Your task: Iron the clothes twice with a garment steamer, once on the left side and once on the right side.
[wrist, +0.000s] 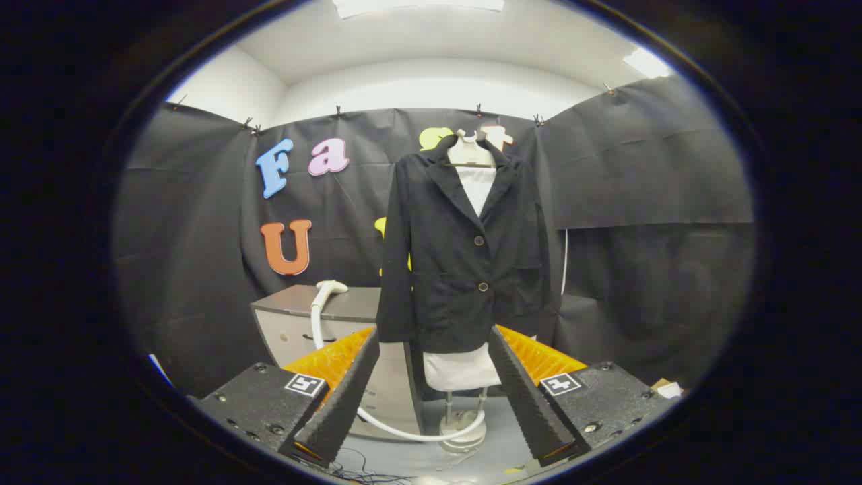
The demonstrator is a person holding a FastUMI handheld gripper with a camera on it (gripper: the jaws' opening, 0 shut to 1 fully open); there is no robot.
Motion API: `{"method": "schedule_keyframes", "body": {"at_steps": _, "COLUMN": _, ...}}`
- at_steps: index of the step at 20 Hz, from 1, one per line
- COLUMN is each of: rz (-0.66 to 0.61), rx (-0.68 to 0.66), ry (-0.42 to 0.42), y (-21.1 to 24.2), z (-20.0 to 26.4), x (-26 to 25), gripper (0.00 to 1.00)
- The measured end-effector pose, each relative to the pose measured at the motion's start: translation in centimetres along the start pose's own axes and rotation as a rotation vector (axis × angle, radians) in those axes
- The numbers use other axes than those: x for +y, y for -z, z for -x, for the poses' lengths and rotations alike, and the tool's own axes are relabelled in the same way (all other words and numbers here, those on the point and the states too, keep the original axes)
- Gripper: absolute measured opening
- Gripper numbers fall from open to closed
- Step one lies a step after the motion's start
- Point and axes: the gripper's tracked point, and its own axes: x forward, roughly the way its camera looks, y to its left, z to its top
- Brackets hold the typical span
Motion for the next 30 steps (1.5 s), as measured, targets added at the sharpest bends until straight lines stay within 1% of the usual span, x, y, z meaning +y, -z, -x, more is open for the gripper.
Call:
{"method": "schedule_keyframes", "body": {"at_steps": 10, "rz": 0.0, "rx": -0.02, "ry": 0.008, "y": -0.2, "z": 1.2, "x": 0.1, "gripper": 1.0}}
{"method": "schedule_keyframes", "body": {"at_steps": 15, "rz": 0.009, "rx": -0.019, "ry": -0.003, "y": -0.5, "z": 0.4, "x": 1.1, "gripper": 1.0}}
{"method": "schedule_keyframes", "body": {"at_steps": 21, "rz": 0.004, "rx": -0.008, "ry": -0.022, "y": -1.0, "z": -2.5, "x": 3.2, "gripper": 1.0}}
{"method": "schedule_keyframes", "body": {"at_steps": 23, "rz": 0.004, "rx": -0.011, "ry": -0.045, "y": -1.4, "z": -3.6, "x": 4.5, "gripper": 1.0}}
{"method": "schedule_keyframes", "body": {"at_steps": 25, "rz": 0.015, "rx": -0.018, "ry": -0.058, "y": -2.3, "z": -5.3, "x": 5.6, "gripper": 1.0}}
{"method": "schedule_keyframes", "body": {"at_steps": 30, "rz": 0.014, "rx": -0.019, "ry": -0.125, "y": -4.4, "z": -10.3, "x": 9.8, "gripper": 1.0}}
